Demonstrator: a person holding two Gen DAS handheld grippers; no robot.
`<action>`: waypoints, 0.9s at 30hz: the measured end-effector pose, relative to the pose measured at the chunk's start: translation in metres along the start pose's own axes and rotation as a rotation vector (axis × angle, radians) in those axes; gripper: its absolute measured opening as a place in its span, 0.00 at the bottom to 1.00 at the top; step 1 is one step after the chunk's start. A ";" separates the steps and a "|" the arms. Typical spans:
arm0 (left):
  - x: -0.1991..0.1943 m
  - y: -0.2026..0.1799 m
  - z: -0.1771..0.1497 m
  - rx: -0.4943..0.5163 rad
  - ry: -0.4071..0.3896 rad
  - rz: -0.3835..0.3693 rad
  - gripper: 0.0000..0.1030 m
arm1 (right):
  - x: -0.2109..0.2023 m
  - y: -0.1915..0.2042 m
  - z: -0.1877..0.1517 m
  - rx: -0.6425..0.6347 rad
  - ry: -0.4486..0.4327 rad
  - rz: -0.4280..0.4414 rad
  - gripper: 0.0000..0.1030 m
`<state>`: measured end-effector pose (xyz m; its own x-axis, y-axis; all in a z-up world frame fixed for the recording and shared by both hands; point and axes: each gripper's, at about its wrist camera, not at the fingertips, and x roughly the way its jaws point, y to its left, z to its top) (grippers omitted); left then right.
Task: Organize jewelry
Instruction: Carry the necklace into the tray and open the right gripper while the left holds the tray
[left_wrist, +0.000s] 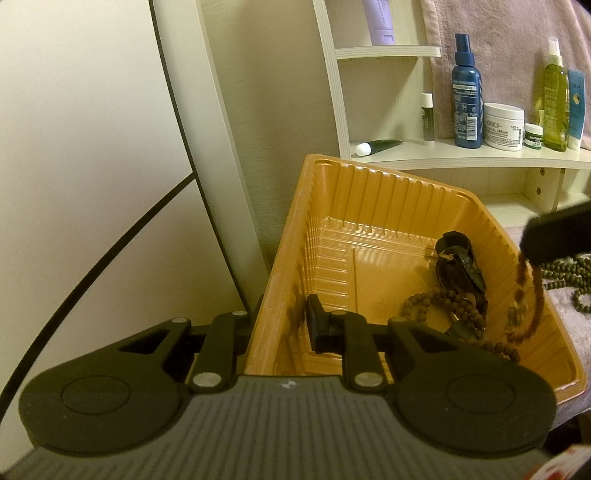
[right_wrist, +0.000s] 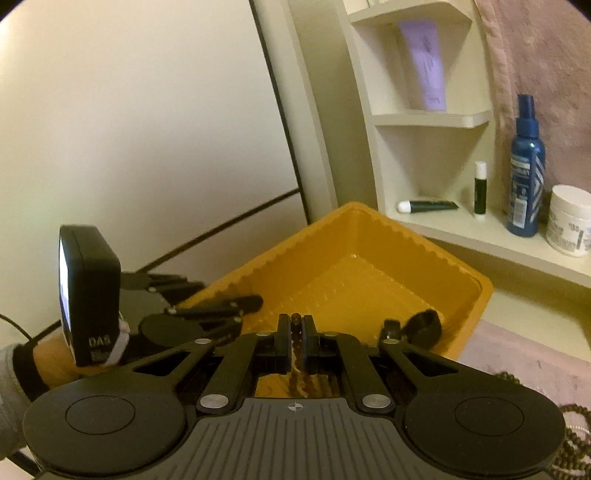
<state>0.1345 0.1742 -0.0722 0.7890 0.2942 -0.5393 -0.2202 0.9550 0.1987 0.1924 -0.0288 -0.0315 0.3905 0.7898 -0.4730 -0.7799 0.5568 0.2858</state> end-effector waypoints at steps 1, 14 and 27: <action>0.000 0.000 0.000 -0.002 0.000 0.000 0.19 | 0.000 0.000 0.003 -0.001 -0.006 0.001 0.05; 0.000 0.002 0.000 -0.006 -0.001 -0.004 0.19 | 0.023 -0.005 -0.005 0.037 0.051 -0.006 0.05; 0.000 0.003 -0.001 -0.008 -0.001 -0.004 0.19 | 0.029 -0.007 -0.012 0.038 0.062 -0.059 0.46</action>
<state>0.1336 0.1766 -0.0724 0.7908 0.2903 -0.5389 -0.2214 0.9564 0.1903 0.2037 -0.0130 -0.0573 0.4032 0.7383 -0.5406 -0.7366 0.6124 0.2870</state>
